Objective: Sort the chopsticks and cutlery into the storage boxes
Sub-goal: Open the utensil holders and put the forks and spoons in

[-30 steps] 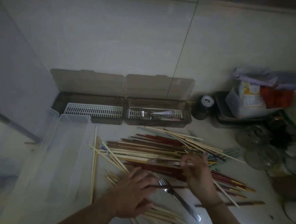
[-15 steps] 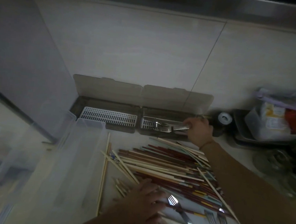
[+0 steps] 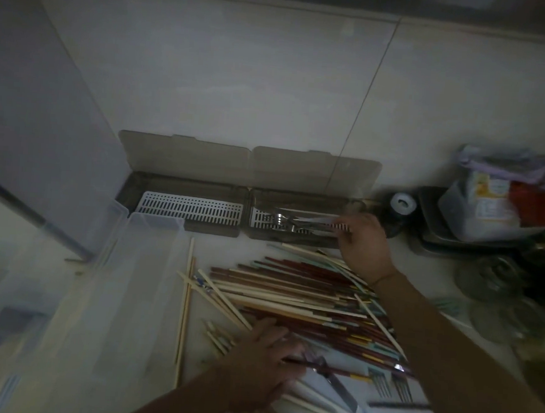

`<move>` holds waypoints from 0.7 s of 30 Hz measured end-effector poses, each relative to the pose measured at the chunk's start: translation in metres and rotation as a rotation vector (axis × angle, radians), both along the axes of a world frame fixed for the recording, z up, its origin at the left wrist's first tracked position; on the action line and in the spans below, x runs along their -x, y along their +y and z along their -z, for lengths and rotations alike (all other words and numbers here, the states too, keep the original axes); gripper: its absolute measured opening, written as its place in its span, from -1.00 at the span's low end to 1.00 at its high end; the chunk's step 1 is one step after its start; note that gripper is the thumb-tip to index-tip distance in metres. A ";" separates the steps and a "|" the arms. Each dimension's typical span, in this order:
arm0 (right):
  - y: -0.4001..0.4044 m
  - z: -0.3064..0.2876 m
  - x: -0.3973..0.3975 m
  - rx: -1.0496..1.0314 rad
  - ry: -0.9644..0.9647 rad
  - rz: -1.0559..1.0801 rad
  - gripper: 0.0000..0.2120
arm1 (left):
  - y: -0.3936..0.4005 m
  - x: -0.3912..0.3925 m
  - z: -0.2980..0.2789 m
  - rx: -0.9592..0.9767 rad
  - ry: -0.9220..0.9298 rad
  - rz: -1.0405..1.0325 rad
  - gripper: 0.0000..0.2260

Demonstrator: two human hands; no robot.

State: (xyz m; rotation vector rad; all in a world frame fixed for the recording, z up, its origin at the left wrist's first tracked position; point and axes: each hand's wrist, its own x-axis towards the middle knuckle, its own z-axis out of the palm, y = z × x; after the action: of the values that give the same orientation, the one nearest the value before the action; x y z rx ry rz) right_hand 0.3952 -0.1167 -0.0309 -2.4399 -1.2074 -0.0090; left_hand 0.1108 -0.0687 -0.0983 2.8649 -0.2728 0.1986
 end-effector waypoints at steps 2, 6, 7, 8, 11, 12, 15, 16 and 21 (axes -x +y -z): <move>-0.032 -0.007 0.025 -0.176 -0.054 0.010 -0.87 | 0.000 -0.001 0.001 0.011 -0.028 -0.003 -0.82; -0.111 0.006 0.094 -0.138 -0.067 -0.037 -0.90 | 0.002 0.000 0.005 0.008 -0.025 -0.025 -0.77; -0.129 0.013 0.110 -0.088 -0.069 -0.043 -0.90 | 0.002 0.001 0.007 0.003 -0.027 -0.030 -0.75; -0.144 0.019 0.124 -0.043 -0.073 -0.040 -0.89 | 0.003 0.002 0.009 -0.001 -0.033 -0.036 -0.73; -0.175 0.037 0.154 0.076 -0.095 0.013 -0.81 | 0.004 0.003 0.013 -0.012 -0.063 -0.080 -0.66; -0.180 0.040 0.160 0.124 -0.096 0.035 -0.80 | 0.004 0.003 0.013 -0.009 -0.068 -0.100 -0.66; -0.180 0.045 0.171 0.205 -0.057 0.105 -0.86 | 0.002 0.002 0.014 -0.004 -0.061 -0.137 -0.65; -0.177 0.045 0.173 0.212 -0.040 0.121 -0.88 | 0.001 0.003 0.015 -0.008 -0.055 -0.146 -0.64; -0.165 0.041 0.176 0.271 0.049 0.163 -0.83 | -0.003 0.007 0.015 -0.015 -0.011 -0.244 -0.59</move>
State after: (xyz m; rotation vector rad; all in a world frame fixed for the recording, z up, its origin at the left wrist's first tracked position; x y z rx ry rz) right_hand 0.2196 -0.2818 -0.0720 -2.7501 -1.0434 0.1768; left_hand 0.1041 -0.0712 -0.1131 2.9073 0.0751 0.2589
